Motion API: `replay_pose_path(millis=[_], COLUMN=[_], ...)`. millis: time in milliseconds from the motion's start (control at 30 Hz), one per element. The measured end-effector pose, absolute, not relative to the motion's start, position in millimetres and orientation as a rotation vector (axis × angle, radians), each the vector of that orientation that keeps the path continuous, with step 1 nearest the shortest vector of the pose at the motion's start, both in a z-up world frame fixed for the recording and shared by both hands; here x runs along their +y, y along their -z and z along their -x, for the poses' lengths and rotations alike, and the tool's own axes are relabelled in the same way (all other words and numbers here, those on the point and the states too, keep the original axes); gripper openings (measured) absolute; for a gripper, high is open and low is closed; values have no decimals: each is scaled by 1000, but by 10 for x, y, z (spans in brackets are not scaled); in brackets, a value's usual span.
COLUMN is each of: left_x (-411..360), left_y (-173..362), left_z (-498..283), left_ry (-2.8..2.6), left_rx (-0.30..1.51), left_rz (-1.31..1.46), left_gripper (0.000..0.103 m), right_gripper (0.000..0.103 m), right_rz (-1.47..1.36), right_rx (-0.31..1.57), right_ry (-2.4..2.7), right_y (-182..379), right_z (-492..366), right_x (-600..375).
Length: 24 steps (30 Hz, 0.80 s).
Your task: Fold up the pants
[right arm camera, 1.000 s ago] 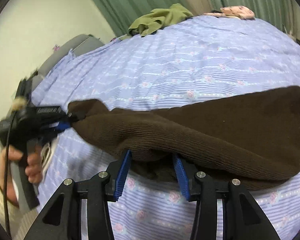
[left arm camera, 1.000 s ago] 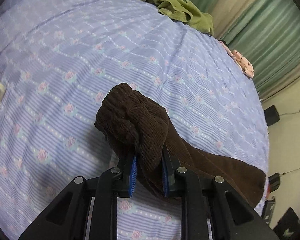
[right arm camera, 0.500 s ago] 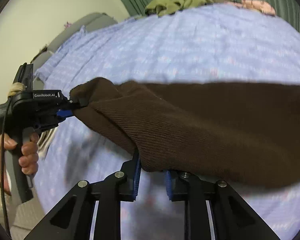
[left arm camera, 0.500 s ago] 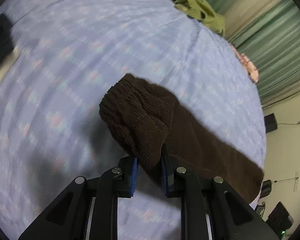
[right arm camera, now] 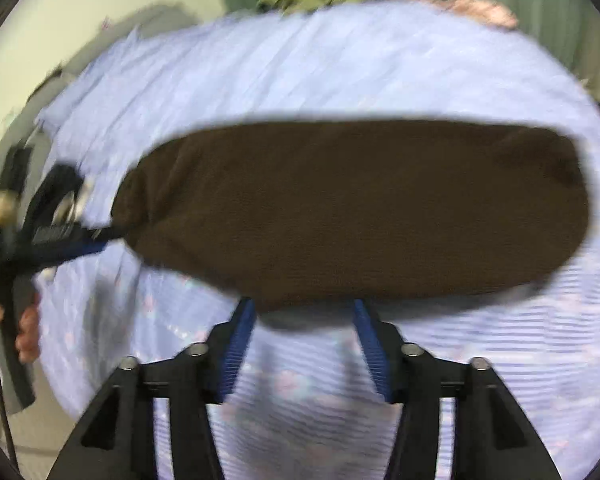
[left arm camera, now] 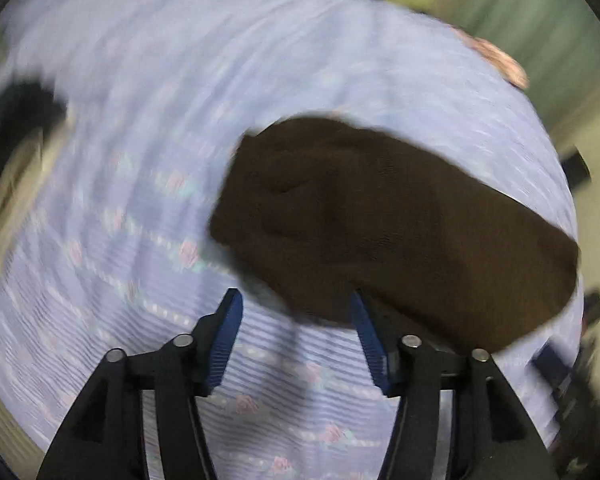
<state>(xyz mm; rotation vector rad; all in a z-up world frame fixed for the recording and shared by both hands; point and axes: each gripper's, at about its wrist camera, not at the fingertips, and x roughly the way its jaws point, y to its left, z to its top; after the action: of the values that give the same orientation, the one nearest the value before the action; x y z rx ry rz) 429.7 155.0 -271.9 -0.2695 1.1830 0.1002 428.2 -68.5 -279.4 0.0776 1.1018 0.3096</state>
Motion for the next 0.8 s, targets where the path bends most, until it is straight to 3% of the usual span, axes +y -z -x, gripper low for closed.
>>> replay_pose_path(millis=[133,367,567,800], left_x=[857,-210,-465,-604], left_y=[2414,2545,2785,3120], left_z=[-4387,-4931,-5212,-5369], left_ry=[81,305,334,318], left_rx=[1076,1029,1061,1100], left_rz=[95,-23,-23,-65], left_gripper=[58,55,53,51], right_gripper=[73,73,73,72], right_rz=[-111,-207,-280,-426], right_rx=[966,869,903,985], right_ry=[-102,67,22,-15], right_y=[2478,2457,2922,3570], right_z=[-4336,-4973,-5598,-5709], right_x=[-1407,-2581,-2892,-3103])
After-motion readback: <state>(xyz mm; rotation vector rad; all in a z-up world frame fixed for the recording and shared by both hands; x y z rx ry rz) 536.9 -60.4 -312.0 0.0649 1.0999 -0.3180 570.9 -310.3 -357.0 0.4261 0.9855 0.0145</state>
